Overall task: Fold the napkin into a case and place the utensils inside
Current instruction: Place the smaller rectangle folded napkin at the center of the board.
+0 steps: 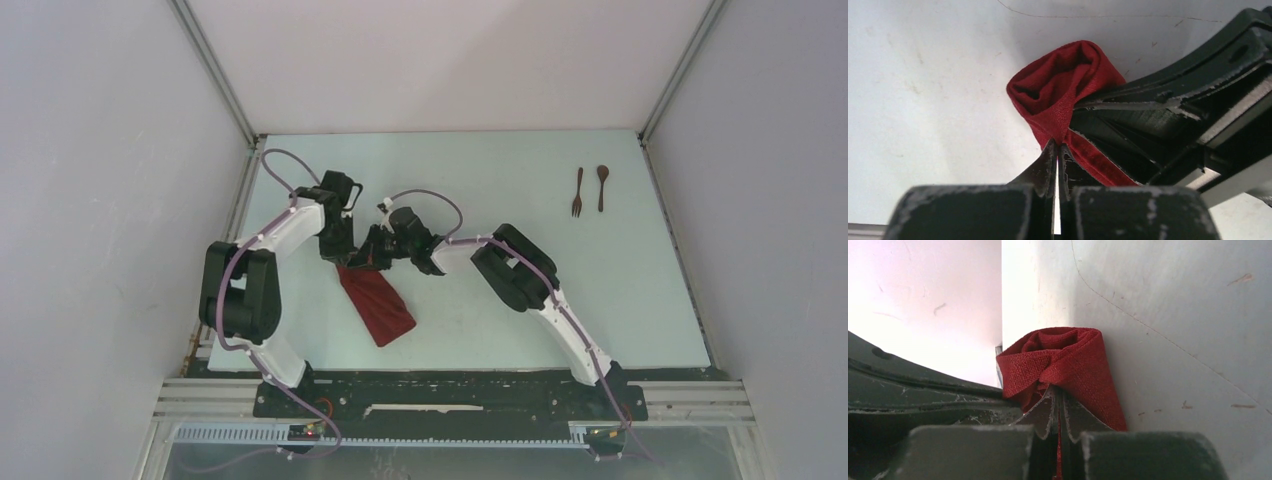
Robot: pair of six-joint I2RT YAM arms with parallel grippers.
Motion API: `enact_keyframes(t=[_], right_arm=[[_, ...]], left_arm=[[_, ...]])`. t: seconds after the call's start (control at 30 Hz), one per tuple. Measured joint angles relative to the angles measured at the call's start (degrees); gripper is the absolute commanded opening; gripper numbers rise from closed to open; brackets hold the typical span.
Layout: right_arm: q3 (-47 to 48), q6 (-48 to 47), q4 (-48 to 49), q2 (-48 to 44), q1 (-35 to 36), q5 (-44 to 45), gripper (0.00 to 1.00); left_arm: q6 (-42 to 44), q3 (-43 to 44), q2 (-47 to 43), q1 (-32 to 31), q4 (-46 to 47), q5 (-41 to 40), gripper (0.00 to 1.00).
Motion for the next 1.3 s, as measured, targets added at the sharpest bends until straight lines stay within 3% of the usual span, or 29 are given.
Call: enact_keyframes(t=[0.23, 0.47, 0.8, 1.03, 1.1, 1.2, 1.3], right_arm=[[-1.25, 5.42, 8.17, 1.38, -0.81, -2.49, 0.00], [4.59, 5.86, 8.33, 5.31, -0.79, -5.31, 0.00], [15.87, 0.68, -5.81, 9.16, 2.75, 1.66, 0.00], [19.61, 0.83, -12.87, 9.27, 3.65, 5.35, 0.03], [19.71, 1.29, -13.51, 9.27, 3.98, 6.19, 0.03], [19.93, 1.99, -14.12, 9.27, 4.02, 6.75, 0.03], [20.13, 2.14, -14.49, 9.27, 4.09, 7.02, 0.03]], left_arm=[[-0.09, -0.57, -0.02, 2.01, 0.13, 5.09, 0.00], [0.00, -0.55, 0.02, 3.04, 0.28, 6.14, 0.00], [-1.09, -0.24, 3.52, 5.05, -2.78, 8.24, 0.00], [-5.14, -4.04, 3.52, 12.28, 1.81, 15.21, 0.00], [-6.21, -5.22, 3.50, 14.05, 3.06, 16.96, 0.08], [-7.17, -7.28, 1.88, 15.08, 5.33, 17.99, 0.35], [-8.07, -10.16, -5.29, 15.10, 6.80, 15.78, 0.39]])
